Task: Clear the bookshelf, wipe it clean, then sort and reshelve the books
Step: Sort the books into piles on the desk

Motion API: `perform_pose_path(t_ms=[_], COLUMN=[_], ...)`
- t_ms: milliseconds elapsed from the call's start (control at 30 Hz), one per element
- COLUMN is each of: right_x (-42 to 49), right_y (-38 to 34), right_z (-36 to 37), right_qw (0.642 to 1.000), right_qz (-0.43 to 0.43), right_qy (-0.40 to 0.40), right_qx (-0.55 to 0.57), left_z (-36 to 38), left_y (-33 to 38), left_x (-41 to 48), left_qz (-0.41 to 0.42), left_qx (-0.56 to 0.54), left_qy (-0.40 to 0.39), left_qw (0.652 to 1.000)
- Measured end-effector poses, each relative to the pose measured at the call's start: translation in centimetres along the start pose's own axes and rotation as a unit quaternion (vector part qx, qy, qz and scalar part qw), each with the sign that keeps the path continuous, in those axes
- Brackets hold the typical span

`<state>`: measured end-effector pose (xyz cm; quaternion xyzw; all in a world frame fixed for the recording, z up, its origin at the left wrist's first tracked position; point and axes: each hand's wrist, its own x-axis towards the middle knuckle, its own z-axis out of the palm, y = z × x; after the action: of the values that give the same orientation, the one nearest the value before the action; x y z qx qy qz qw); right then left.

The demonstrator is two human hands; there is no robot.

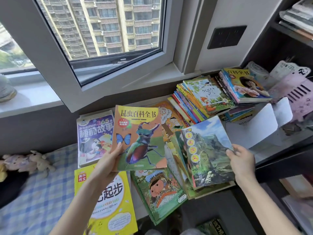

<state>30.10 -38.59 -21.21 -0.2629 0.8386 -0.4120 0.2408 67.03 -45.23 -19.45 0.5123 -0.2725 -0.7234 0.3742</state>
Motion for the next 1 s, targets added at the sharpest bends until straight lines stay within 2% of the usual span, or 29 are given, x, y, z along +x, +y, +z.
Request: perform_pose_path(t_ms=[200,433,600,700,833,867,933,1000], right_x=[-0.2,-2.5,-2.0,-0.1,2.0,2.1,2.3,2.1], right_y=[0.1,0.7,-0.4,-0.3,0.2,0.4,0.6,0.5], right_z=[0.3,2.6,2.2,0.9,1.1,1.5,2.2,2.6], right_qw=[0.999,0.990,0.991,0.995,0.997,0.995,0.974,0.921], right_qz=[-0.012,-0.051,-0.069,-0.041,0.000,-0.004,-0.028,-0.043], right_qy=[-0.035,-0.107,-0.068,-0.037,-0.063,-0.073,-0.107,-0.114], right_qx=[-0.002,-0.074,-0.090,-0.078,-0.048,-0.069,-0.197,-0.371], left_z=[-3.0,-6.7,-8.9,-9.2,-6.9,-5.8,-3.2,-0.6], left_y=[0.5,0.6,0.5,0.0,-1.4,-1.6,-1.8,-1.9], left_x=[0.0,-1.1,-2.0,-2.3,-1.8,-1.6,-0.7,0.0], left_qz=[0.020,0.031,0.024,0.020,-0.014,-0.025,-0.044,-0.053], left_qx=[-0.023,-0.088,-0.079,-0.070,-0.079,-0.076,-0.072,-0.077], left_qy=[0.033,0.088,0.100,0.098,0.075,0.066,0.042,0.021], left_qw=[0.999,0.992,0.992,0.992,0.994,0.995,0.996,0.995])
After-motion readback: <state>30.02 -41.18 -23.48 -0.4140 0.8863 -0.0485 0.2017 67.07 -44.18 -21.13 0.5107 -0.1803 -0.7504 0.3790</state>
